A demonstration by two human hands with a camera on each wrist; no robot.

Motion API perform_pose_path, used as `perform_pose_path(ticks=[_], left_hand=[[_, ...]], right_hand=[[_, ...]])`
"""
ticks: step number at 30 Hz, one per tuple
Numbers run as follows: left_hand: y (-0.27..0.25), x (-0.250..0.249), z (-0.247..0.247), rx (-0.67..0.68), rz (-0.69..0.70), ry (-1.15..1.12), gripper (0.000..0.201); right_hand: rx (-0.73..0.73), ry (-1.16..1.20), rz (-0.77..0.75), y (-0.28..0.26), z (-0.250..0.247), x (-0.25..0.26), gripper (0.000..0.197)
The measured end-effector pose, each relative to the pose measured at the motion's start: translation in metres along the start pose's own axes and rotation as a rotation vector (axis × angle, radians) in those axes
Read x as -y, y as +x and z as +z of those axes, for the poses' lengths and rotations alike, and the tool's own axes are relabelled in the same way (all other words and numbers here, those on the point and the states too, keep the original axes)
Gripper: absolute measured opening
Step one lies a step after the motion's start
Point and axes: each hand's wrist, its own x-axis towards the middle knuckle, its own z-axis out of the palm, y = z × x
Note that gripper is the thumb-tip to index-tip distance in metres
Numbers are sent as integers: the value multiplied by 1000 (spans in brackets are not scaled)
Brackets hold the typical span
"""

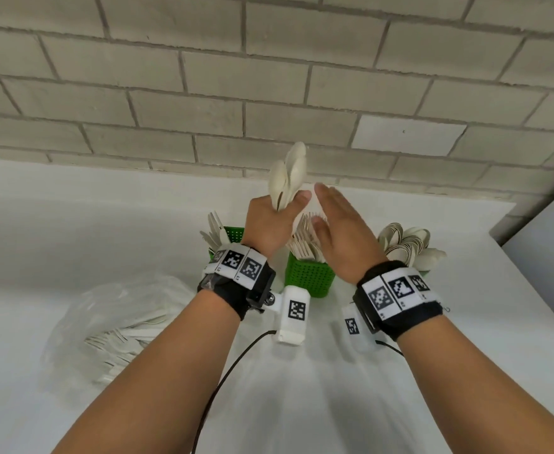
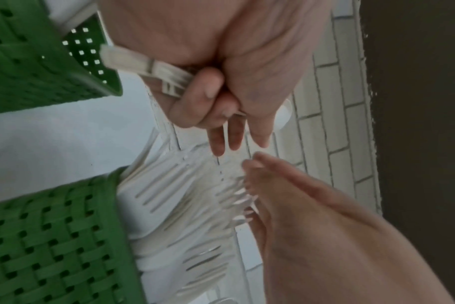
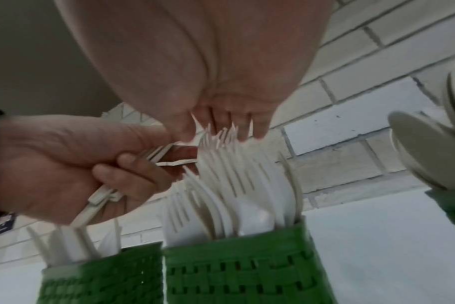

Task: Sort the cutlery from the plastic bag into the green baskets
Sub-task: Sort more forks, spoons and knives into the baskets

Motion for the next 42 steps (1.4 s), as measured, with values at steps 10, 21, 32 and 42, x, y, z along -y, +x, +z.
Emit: perform_pose_path(ticks=[10,21,32,42], left_hand=[[-16,-11,-13,12,-61,-234,53],[-37,-15,-15,159,-111,-321,53],[-69,-6,-9,293,-33,-206,46],[-118,26,-8,260,-75,-311,35]], right_hand=[[154,-365,-28,-1,4,9,68],[91,-234,34,-11,3,11,52],[-278,751,263,-29,-18,49,20],[-208,916,316,-73,2,47,13]])
